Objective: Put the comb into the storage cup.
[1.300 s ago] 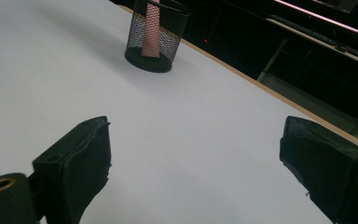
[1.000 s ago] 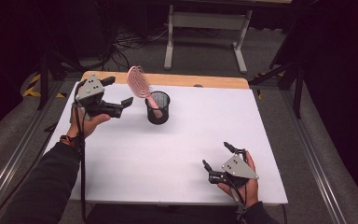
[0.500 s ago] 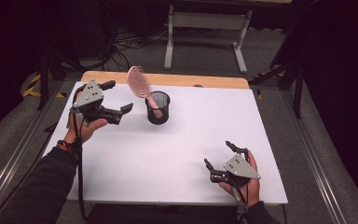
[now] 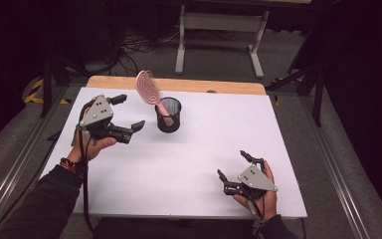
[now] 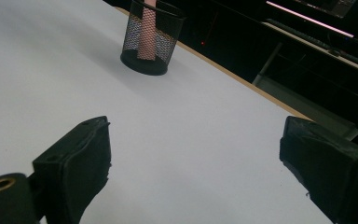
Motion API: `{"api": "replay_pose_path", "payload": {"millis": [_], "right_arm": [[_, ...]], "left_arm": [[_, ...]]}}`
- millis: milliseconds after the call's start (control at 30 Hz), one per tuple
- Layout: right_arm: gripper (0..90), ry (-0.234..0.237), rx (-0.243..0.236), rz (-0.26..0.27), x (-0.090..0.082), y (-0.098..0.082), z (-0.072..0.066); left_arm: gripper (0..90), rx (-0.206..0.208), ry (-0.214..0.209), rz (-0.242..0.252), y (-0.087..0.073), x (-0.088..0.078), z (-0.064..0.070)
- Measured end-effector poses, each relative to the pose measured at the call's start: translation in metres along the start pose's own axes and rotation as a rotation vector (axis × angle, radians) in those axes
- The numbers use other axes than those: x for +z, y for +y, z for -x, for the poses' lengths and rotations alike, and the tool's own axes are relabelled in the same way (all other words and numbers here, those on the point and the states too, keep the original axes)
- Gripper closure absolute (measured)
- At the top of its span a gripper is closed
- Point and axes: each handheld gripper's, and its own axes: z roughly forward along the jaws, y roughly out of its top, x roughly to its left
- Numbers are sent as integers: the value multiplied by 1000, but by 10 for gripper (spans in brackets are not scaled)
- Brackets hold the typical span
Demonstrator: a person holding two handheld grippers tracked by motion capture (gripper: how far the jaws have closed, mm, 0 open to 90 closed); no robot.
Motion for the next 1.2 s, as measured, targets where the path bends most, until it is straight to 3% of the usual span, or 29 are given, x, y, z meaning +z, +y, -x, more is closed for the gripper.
{"api": "replay_pose_path", "payload": {"millis": [400, 1200], "right_arm": [[98, 4, 7, 5, 0, 0, 0], [98, 8, 2, 7, -1, 2, -1]], "left_arm": [[59, 35, -19, -5, -5, -8, 13], [58, 64, -51, -8, -15, -25, 32]]}}
